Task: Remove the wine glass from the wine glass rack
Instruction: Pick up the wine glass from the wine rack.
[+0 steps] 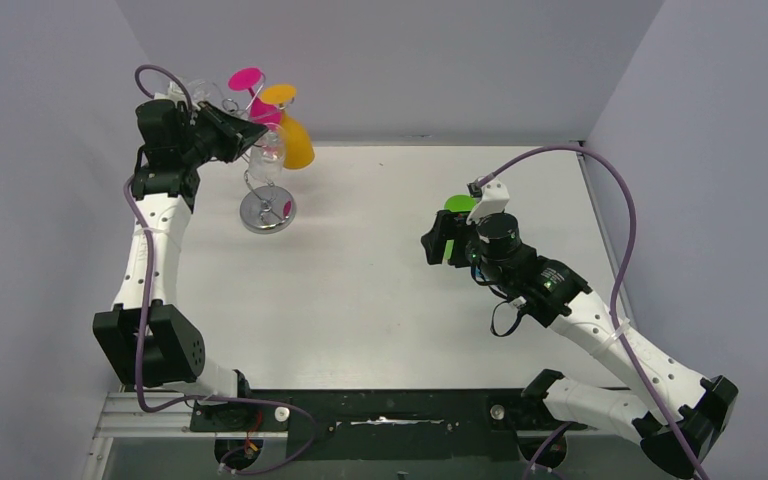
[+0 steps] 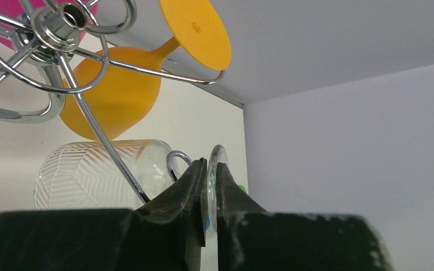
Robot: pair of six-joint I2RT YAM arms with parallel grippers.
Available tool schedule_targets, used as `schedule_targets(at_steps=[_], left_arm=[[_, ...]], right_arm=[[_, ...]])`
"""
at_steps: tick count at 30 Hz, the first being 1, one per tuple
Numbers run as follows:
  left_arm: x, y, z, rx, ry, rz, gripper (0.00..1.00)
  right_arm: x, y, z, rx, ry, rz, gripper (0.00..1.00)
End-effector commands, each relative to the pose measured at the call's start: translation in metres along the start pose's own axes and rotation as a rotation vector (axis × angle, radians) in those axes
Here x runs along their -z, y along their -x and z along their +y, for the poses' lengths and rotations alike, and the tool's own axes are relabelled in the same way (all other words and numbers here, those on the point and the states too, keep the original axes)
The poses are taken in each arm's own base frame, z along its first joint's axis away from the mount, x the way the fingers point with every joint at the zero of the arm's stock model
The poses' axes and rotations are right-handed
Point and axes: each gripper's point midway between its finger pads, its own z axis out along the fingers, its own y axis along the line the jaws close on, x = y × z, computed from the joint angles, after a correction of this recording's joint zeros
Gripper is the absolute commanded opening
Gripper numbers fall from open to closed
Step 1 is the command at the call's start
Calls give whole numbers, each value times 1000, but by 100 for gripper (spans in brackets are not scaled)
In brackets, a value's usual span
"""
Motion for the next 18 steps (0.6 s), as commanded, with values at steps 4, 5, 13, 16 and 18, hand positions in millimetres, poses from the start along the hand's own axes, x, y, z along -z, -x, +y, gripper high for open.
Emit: schedule_targets(at_steps=[4, 5, 13, 16, 18], left_arm=[[33, 31, -39, -93, -111, -56, 0], [36, 35, -40, -101, -109, -64, 0], [36, 29, -33, -116, -102, -21, 0], [38, 30, -34, -121, -100, -27, 0], [40, 29, -36, -125, -101, -23, 0]], right_arm=[[0, 16, 1, -26, -2, -55, 77], [0, 15, 1, -26, -1, -53, 77], [-5, 12, 1, -23, -12, -35, 77], [-6, 12, 1, -25, -12, -35, 77], [-7, 11, 1, -23, -14, -31, 77]])
